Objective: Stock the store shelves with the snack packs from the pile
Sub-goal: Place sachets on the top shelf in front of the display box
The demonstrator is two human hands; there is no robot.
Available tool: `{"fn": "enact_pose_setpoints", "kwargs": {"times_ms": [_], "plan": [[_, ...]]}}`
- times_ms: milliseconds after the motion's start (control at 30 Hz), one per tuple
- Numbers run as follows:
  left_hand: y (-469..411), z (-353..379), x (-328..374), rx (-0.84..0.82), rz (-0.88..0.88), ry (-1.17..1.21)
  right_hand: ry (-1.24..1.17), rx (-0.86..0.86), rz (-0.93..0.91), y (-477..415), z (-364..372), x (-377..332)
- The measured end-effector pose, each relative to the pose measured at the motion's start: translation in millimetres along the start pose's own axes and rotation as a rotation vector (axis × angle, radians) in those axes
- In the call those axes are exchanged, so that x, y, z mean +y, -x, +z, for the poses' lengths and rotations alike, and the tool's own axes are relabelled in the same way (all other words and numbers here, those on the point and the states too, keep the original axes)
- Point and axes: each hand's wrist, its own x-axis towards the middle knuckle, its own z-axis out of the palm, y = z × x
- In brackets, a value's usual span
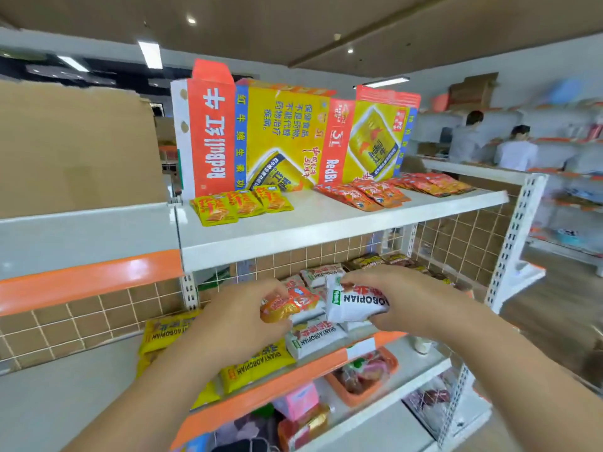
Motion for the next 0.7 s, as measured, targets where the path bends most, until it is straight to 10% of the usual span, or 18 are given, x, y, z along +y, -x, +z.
{"fn": "enact_pose_setpoints", "kwargs": {"times_ms": [700], "plan": [[-57, 128, -116, -0.006, -0.139, 0.038, 0.001, 0.006, -0.167, -145, 210, 52]]}}
